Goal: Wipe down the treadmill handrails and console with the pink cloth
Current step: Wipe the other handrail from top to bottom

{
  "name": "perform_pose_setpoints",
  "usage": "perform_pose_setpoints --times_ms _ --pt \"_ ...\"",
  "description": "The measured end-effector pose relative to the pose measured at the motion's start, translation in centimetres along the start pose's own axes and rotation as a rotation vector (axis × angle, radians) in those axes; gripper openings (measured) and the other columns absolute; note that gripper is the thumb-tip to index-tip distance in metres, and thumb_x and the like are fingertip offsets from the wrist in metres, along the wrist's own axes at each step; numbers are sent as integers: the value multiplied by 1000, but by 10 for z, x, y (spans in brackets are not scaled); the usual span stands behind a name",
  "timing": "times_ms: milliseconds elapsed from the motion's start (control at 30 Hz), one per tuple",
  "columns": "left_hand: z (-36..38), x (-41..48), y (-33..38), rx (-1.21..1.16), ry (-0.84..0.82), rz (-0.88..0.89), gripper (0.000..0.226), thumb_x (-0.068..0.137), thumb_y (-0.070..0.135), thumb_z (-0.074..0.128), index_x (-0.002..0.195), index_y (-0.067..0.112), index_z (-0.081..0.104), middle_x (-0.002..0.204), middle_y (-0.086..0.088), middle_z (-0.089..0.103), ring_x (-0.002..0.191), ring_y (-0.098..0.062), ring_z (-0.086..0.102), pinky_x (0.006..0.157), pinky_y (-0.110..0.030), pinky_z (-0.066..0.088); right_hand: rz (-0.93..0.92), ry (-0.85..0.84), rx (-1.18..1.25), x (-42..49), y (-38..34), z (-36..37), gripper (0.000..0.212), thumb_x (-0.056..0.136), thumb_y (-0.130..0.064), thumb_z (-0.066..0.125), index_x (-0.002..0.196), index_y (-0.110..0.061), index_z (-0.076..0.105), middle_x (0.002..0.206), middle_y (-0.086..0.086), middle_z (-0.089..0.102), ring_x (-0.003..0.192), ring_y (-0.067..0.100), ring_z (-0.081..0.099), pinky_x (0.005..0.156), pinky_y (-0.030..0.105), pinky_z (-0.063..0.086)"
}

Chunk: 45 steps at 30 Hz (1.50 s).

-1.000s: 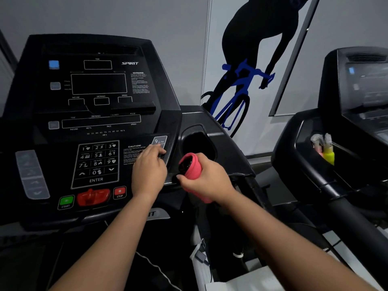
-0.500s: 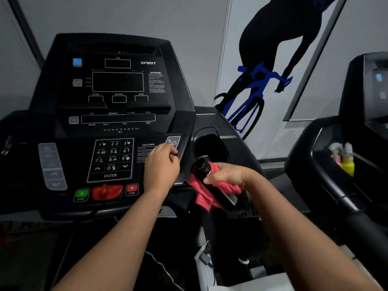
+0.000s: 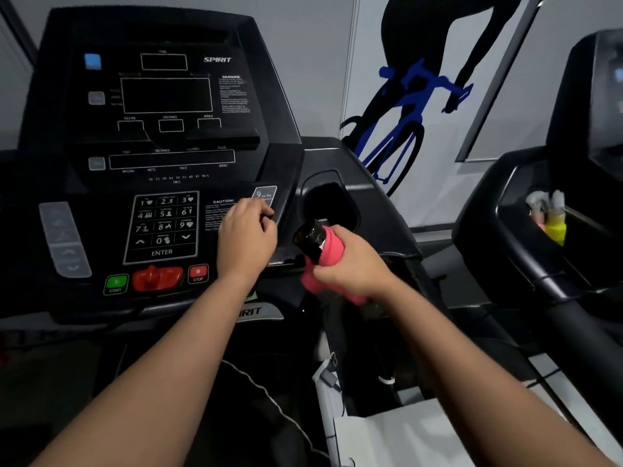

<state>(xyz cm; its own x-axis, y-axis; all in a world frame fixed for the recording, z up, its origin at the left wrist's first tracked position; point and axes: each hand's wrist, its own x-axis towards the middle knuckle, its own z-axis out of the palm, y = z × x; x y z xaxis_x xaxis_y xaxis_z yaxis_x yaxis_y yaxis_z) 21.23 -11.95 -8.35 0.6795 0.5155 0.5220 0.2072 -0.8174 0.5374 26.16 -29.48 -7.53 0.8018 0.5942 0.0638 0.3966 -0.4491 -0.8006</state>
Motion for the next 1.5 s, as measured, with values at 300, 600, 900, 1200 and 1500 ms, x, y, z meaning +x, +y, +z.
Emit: perform_pose_setpoints --times_ms 300,600,900,1200,1500 --pt "-2 -1 1 -8 -31 -18 12 86 8 52 91 12 62 104 2 60 102 -17 51 86 -27 35 232 -799 426 30 11 -32 25 68 -10 62 91 -11 53 60 -2 65 51 9 61 49 21 50" --pt "-1 -3 5 -2 -13 -11 11 88 7 51 92 13 60 101 3 58 96 -12 49 85 -25 35 86 -35 62 -10 13 -3 37 66 -29 74 99 -25 58 85 -4 66 72 15 62 69 32 52" --pt "1 -7 3 21 -4 27 12 88 9 52 96 12 61 106 2 61 104 -16 54 92 -31 38 80 164 -123 -18 23 7 52 61 -37 74 109 -32 54 92 -8 66 84 15 63 78 33 52" --pt "2 -3 3 61 4 29 8 86 9 54 91 12 60 96 2 58 95 -16 53 86 -29 37 227 -717 433 20 40 -31 38 61 -16 69 98 -15 60 71 2 65 62 13 59 56 24 49" --pt "0 -7 6 92 -13 27 11 89 10 51 97 11 59 99 1 58 97 -17 53 89 -31 38 133 -8 58 -19 32 -3 41 60 -36 77 96 -27 59 82 -6 67 74 14 65 68 31 54"
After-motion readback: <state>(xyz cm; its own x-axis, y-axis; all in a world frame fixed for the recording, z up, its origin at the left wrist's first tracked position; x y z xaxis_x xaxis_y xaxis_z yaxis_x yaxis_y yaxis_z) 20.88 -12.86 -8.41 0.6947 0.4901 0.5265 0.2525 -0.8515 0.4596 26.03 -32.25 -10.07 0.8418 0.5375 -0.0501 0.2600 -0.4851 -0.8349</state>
